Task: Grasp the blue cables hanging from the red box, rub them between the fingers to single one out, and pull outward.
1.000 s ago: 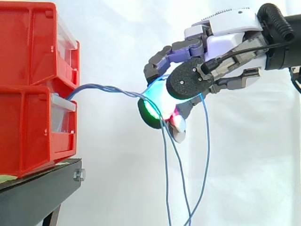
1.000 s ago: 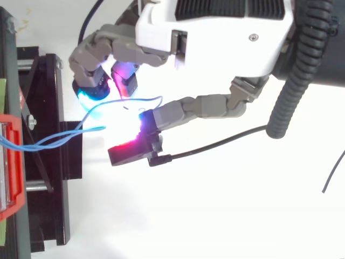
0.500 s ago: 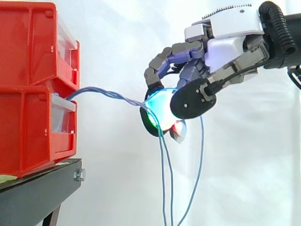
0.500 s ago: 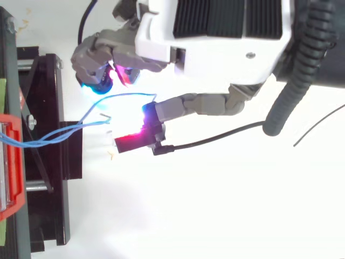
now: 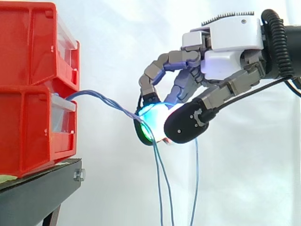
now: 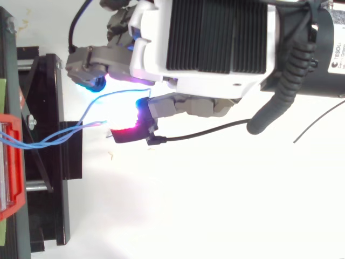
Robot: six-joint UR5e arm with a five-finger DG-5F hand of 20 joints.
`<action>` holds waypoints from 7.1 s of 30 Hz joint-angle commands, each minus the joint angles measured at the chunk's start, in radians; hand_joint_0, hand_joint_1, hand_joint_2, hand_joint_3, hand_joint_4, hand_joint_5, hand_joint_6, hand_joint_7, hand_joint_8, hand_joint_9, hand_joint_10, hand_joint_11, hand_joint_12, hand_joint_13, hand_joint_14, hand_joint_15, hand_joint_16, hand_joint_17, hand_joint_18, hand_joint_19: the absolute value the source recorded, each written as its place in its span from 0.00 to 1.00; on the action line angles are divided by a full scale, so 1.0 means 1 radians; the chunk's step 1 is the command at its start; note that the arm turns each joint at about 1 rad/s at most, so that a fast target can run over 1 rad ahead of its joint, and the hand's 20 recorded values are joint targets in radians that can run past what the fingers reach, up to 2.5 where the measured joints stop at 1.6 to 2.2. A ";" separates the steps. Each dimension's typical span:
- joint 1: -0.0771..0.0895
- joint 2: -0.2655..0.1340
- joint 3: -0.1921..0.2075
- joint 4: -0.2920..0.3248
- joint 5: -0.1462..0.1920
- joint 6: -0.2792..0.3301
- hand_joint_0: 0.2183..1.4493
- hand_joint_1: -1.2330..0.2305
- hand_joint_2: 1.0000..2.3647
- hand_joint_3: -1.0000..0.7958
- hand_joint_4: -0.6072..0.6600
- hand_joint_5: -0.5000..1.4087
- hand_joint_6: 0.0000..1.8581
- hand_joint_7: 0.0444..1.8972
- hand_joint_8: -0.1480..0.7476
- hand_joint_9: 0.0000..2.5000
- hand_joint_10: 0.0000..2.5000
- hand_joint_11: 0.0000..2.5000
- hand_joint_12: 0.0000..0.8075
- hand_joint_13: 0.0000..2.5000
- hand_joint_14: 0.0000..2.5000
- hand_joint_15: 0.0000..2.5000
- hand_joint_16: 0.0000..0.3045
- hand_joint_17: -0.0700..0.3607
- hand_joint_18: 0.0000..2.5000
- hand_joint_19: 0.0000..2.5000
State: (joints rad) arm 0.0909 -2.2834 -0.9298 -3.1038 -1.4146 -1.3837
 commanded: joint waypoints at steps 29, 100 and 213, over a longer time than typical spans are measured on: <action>-0.013 0.015 0.002 -0.010 -0.149 -0.368 0.31 0.31 0.01 0.43 0.52 0.19 0.49 0.53 0.43 0.40 0.01 0.30 0.42 0.33 0.01 0.25 0.14 0.38 0.26 0.20; -0.045 0.018 -0.026 0.045 -0.511 -1.015 0.31 0.31 0.01 0.43 0.52 0.19 0.49 0.52 0.43 0.40 0.01 0.30 0.42 0.33 0.01 0.25 0.14 0.38 0.25 0.20; -0.048 0.016 -0.112 -0.184 -0.021 1.672 0.31 0.32 0.01 0.42 0.53 0.19 0.49 0.53 0.44 0.40 0.01 0.30 0.42 0.33 0.01 0.25 0.14 0.39 0.25 0.20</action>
State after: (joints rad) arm 0.0452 -2.2672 -1.0036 -3.3434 -1.4365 -0.5365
